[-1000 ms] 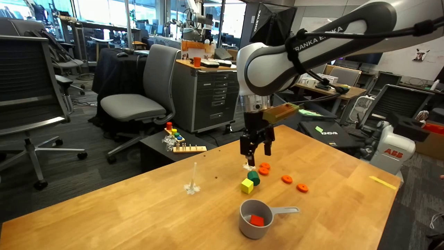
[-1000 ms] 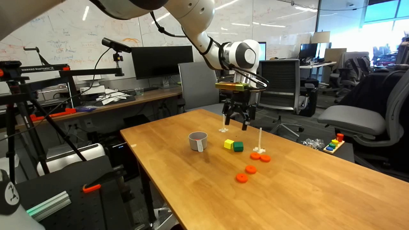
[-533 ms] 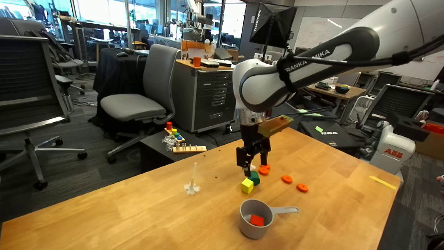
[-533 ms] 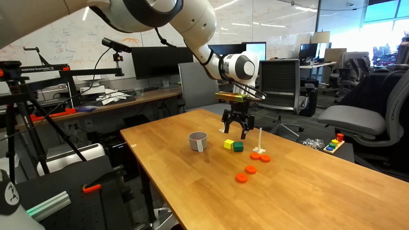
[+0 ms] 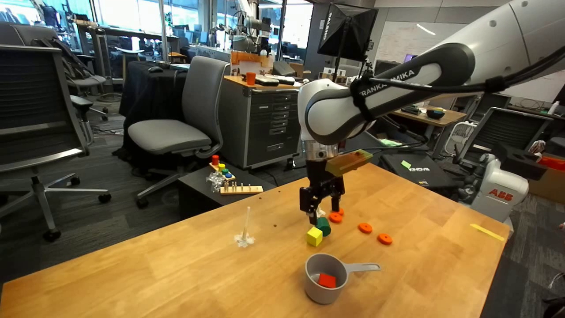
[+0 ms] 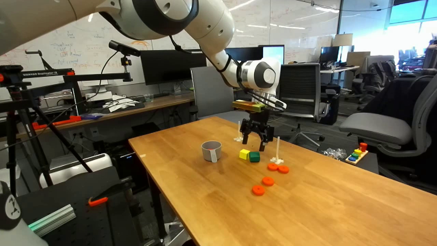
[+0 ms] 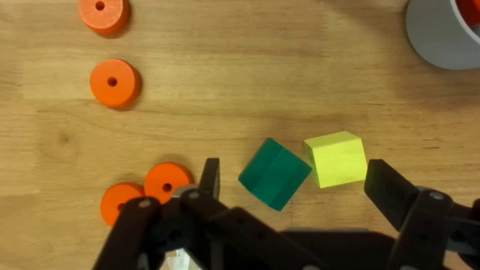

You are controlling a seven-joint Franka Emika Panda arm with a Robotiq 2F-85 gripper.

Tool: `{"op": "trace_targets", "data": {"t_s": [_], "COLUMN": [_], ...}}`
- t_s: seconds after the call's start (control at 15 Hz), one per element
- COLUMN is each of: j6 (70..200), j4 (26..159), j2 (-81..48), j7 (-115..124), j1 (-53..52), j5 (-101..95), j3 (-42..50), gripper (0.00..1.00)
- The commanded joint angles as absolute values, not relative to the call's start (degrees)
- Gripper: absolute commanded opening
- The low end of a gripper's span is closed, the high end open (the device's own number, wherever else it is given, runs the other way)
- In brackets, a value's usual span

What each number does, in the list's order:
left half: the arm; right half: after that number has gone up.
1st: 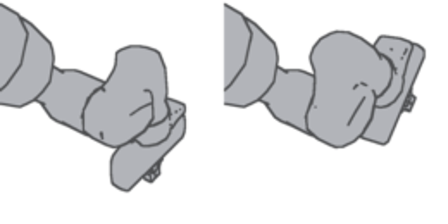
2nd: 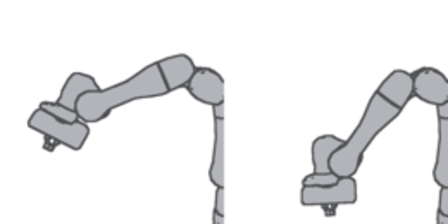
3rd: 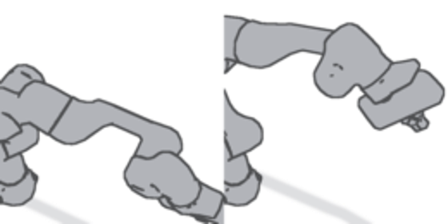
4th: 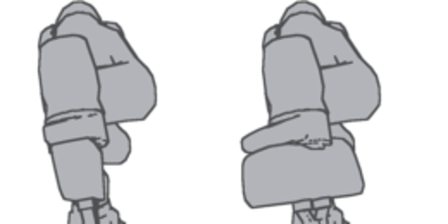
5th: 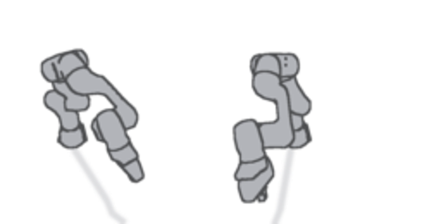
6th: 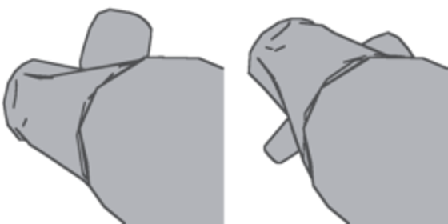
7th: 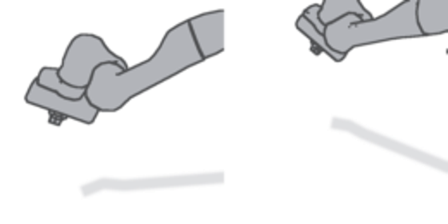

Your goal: Put the orange, green and yellow blocks in the gray pot respectively

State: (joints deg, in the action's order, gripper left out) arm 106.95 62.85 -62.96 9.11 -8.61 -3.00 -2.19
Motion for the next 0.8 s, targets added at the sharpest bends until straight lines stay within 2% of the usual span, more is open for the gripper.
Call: {"op": "trace_targets", "data": {"t_s": [0.0, 0.73], "j6": [108.8, 119.0], "j4": [62.0, 72.6], "j2": [-63.1, -59.1], "j7": [12.3, 22.8], "j1": [-7.5, -4.4], "j5": [0.5, 16.8], "j3": [-2.4, -3.5], "gripper": [1.00, 1.00]}}
